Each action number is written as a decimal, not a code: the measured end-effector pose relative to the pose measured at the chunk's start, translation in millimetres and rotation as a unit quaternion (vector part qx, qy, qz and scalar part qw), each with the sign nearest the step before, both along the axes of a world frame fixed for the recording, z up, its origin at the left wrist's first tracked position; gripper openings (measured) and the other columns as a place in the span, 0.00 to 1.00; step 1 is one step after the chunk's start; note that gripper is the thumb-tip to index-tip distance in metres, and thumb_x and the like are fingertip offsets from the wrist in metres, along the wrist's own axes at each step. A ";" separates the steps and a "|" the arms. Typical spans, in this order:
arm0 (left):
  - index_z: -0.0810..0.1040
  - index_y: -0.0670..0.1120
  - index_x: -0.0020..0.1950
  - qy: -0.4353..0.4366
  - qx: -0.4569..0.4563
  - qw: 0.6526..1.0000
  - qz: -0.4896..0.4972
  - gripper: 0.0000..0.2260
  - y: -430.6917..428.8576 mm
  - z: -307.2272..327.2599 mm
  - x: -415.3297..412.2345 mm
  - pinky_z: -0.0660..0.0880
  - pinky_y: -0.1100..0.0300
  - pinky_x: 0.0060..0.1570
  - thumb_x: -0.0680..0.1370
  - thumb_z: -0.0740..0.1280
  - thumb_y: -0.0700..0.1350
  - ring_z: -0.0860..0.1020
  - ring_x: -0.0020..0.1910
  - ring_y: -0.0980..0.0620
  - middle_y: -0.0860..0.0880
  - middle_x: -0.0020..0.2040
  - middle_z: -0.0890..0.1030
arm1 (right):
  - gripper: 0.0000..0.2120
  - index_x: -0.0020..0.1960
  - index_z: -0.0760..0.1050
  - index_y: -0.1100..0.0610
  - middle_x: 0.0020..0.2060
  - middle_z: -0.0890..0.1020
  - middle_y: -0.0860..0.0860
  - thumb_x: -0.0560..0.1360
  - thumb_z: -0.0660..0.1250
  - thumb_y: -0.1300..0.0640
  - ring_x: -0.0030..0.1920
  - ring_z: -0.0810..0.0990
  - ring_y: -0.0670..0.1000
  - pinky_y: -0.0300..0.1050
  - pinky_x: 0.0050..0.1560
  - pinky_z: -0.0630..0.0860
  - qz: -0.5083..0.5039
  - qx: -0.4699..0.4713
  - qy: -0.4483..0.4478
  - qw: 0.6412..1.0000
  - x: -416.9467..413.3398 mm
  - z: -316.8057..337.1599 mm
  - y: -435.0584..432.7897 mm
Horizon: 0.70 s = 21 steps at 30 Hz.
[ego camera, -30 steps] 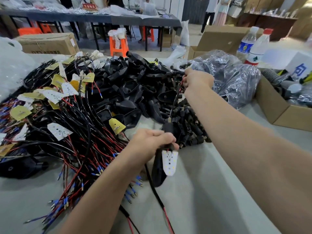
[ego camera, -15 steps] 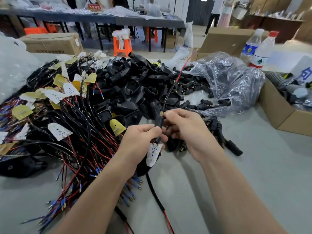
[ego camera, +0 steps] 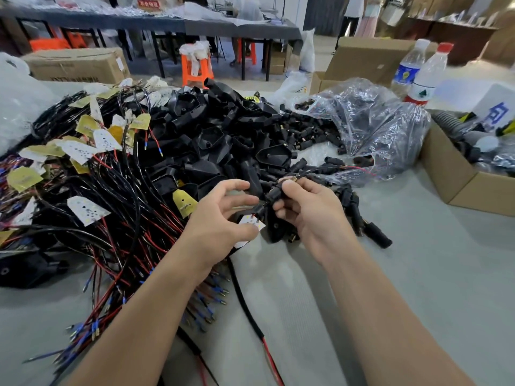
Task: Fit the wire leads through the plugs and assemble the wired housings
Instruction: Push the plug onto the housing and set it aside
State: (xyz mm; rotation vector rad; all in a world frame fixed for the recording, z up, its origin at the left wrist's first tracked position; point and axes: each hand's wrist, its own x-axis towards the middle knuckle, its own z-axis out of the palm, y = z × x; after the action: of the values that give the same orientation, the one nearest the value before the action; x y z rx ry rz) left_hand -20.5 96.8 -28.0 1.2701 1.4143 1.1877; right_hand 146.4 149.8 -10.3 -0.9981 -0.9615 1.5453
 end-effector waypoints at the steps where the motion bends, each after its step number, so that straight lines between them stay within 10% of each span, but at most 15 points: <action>1: 0.77 0.59 0.60 -0.013 0.001 1.000 0.010 0.29 -0.5 0.1 0.5 0.78 0.51 0.62 0.63 0.76 0.39 0.81 0.61 0.59 0.58 0.56 0.86 | 0.06 0.48 0.76 0.60 0.38 0.83 0.56 0.82 0.64 0.66 0.31 0.78 0.50 0.39 0.32 0.76 0.006 -0.006 0.013 1.000 1.5 0.2 0.7; 7: 0.86 0.49 0.48 -0.036 0.018 0.999 0.016 0.20 -0.2 2.9 2.5 0.79 0.60 0.50 0.68 0.76 0.26 0.84 0.46 0.56 0.49 0.48 0.88 | 0.07 0.50 0.78 0.59 0.40 0.84 0.56 0.81 0.63 0.67 0.34 0.79 0.50 0.40 0.38 0.77 0.100 -0.009 0.018 0.995 10.2 -1.8 3.1; 21: 0.85 0.52 0.57 -0.038 0.041 0.998 -0.018 0.23 -5.4 6.5 4.4 0.77 0.70 0.45 0.71 0.75 0.27 0.84 0.55 0.60 0.54 0.52 0.88 | 0.07 0.39 0.82 0.56 0.27 0.78 0.54 0.76 0.74 0.58 0.25 0.67 0.47 0.37 0.25 0.64 0.039 0.067 -0.132 0.988 13.6 -8.5 3.8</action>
State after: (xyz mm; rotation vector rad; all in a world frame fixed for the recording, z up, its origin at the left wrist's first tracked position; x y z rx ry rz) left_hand -16.0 91.4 -21.5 1.2876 1.2932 1.2679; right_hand 159.9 153.6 -18.8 -1.0981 -1.2850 1.4128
